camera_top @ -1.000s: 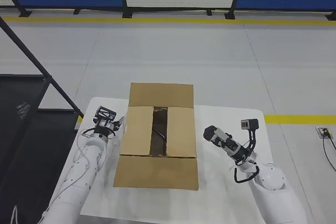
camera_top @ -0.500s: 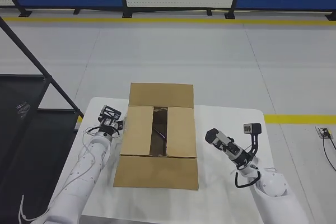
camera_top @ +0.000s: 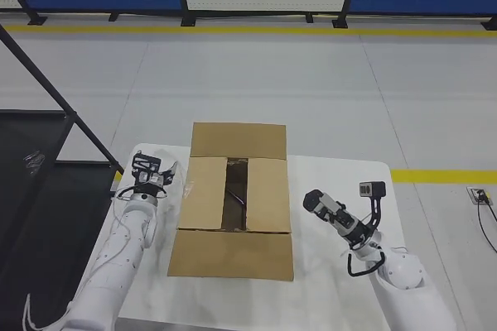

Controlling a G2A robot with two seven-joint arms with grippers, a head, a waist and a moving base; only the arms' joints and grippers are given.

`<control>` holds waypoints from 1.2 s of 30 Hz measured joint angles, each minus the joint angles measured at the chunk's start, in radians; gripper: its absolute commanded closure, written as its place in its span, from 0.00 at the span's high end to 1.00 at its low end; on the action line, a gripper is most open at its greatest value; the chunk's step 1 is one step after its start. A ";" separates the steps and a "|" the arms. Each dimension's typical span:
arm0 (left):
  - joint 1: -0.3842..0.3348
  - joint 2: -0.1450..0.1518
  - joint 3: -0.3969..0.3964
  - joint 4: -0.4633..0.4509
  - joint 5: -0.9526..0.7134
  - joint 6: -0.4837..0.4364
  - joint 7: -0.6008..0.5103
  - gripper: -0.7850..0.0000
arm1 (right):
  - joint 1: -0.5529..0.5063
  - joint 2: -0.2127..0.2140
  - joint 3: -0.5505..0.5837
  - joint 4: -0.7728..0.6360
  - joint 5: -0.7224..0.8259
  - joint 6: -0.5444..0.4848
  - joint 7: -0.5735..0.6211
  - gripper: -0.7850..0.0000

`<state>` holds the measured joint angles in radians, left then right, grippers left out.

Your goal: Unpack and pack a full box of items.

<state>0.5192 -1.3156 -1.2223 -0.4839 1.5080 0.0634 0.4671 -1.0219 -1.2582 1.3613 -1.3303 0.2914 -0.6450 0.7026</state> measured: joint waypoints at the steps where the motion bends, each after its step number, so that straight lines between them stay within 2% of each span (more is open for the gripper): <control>1: 0.005 0.002 -0.006 -0.005 -0.005 0.002 0.005 1.00 | 0.002 0.000 0.000 0.002 0.002 -0.002 0.001 1.00; 7: 0.065 0.022 -0.040 -0.055 -0.010 0.010 0.032 1.00 | 0.015 0.003 -0.003 0.019 0.014 -0.007 0.012 1.00; 13: 0.150 0.048 -0.081 -0.151 0.005 0.010 0.024 1.00 | 0.042 0.003 -0.015 0.039 0.024 -0.004 0.025 1.00; 20: 0.271 0.082 -0.134 -0.299 0.056 0.007 -0.047 1.00 | 0.084 0.001 -0.038 0.075 0.035 -0.005 0.043 1.00; 26: 0.364 0.105 -0.174 -0.388 0.102 -0.024 -0.120 1.00 | 0.110 0.000 -0.051 0.109 0.048 -0.014 0.054 1.00; 31: 0.389 0.109 -0.188 -0.423 0.101 -0.027 -0.164 1.00 | 0.130 -0.001 -0.061 0.133 0.058 -0.017 0.063 1.00; 36: 0.361 0.102 -0.156 -0.435 0.119 -0.049 -0.212 1.00 | 0.144 -0.002 -0.071 0.147 0.063 -0.018 0.070 1.00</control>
<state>0.8804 -1.2135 -1.3780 -0.9188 1.6266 0.0145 0.2556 -0.8780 -1.2597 1.2899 -1.1829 0.3547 -0.6632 0.7727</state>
